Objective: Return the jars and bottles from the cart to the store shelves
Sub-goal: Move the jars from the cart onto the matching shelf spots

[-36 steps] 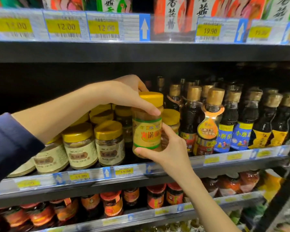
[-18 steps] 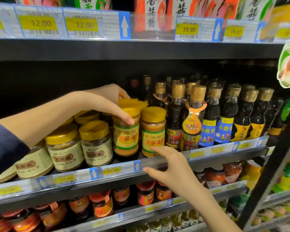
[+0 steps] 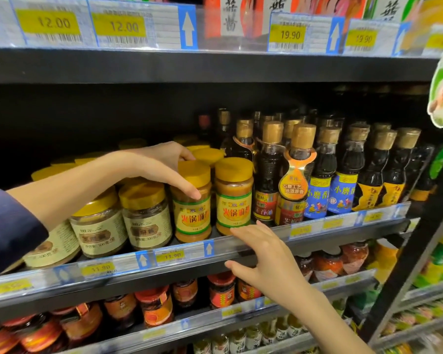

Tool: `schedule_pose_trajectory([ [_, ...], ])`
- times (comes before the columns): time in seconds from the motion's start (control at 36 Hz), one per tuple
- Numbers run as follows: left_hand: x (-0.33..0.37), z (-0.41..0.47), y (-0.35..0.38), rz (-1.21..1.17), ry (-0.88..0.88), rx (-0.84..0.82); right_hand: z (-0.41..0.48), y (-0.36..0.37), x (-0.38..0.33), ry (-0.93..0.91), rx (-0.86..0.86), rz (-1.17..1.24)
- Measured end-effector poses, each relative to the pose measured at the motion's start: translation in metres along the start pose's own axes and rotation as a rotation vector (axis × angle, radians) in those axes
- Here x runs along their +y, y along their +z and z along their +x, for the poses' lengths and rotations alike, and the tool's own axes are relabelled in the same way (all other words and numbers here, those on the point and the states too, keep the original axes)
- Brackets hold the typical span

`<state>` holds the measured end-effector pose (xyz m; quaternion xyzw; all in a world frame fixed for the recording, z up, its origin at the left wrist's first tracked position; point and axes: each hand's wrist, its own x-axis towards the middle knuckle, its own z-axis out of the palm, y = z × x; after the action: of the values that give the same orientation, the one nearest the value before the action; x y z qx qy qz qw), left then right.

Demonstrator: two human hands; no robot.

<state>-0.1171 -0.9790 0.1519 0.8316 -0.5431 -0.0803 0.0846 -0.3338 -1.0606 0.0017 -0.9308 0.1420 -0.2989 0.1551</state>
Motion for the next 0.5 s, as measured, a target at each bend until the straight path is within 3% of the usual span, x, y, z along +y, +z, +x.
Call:
schedule_pose_trajectory([
  [0.5, 0.007, -0.007, 0.000, 0.195, 0.007, 0.038, -0.005, 0.014, 0.007, 0.001, 0.023, -0.040],
])
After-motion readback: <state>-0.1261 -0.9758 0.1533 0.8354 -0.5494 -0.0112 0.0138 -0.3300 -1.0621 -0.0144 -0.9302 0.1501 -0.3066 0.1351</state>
